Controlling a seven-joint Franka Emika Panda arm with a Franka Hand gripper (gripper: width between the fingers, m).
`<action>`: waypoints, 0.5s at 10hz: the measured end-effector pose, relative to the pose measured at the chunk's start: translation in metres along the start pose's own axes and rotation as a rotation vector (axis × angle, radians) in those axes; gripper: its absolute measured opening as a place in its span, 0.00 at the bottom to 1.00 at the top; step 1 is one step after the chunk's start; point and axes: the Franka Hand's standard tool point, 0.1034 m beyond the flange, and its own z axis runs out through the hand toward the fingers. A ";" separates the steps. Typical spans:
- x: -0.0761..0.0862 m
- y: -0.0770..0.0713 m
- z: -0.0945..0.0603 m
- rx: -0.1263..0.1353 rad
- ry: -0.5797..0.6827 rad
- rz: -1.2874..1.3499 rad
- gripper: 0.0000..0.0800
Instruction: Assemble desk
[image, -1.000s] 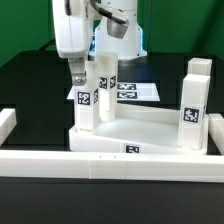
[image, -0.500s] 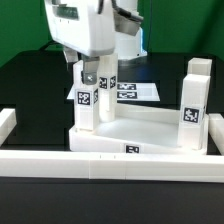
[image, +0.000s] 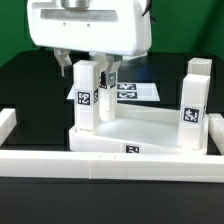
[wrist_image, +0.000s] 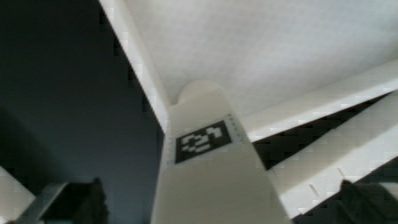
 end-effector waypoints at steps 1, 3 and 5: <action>0.000 0.000 0.000 -0.009 0.001 -0.077 0.81; 0.000 0.002 0.000 -0.029 0.003 -0.210 0.81; 0.001 0.003 0.000 -0.041 0.002 -0.341 0.81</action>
Offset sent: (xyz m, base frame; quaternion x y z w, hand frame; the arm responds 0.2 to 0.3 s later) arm 0.0009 -0.0005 0.0018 -0.0148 -0.0019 -0.1402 0.9900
